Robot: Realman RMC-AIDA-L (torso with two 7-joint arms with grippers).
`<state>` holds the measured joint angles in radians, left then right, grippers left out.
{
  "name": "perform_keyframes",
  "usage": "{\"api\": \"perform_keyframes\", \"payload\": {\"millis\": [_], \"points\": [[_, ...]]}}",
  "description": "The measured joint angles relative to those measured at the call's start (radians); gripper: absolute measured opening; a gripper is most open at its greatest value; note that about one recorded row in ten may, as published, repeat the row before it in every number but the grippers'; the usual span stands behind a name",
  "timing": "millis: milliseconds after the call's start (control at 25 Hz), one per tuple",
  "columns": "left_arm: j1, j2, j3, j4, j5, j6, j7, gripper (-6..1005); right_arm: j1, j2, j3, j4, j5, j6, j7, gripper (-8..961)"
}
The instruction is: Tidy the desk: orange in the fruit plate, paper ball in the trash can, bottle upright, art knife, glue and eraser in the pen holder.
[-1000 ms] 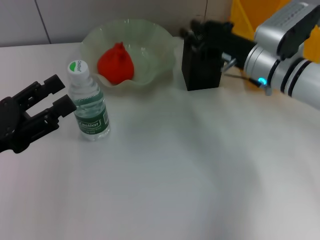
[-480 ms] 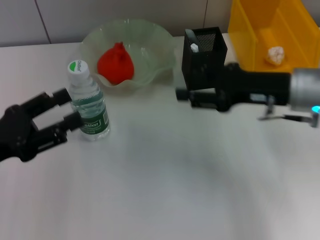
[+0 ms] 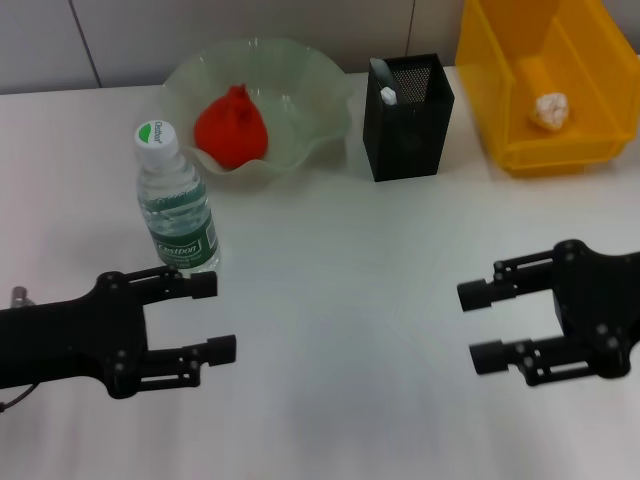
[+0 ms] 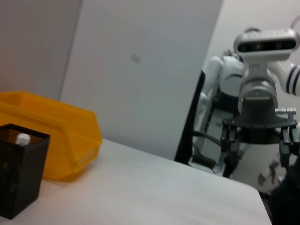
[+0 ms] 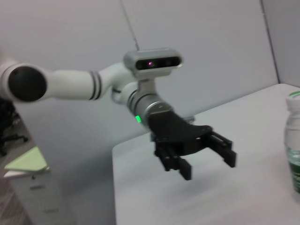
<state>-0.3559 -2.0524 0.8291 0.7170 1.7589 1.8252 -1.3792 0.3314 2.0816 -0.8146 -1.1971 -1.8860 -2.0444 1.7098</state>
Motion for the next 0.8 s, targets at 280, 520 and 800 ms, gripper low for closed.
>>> {"api": "perform_keyframes", "payload": {"millis": [280, 520, 800], "points": [[-0.081, -0.007, 0.001, -0.001, 0.116, 0.003, 0.06, 776, -0.007, 0.007, -0.029, -0.009, -0.006, 0.025, -0.116, 615], [-0.106, 0.003, -0.005, 0.0, 0.115, 0.011, 0.017, 773, 0.04, 0.002, -0.035, 0.104, -0.007, 0.157, -0.257, 615], [-0.106, 0.013, -0.021, 0.0, 0.113, 0.016, 0.009, 772, 0.105, 0.0, -0.058, 0.165, -0.003, 0.177, -0.288, 615]]}}
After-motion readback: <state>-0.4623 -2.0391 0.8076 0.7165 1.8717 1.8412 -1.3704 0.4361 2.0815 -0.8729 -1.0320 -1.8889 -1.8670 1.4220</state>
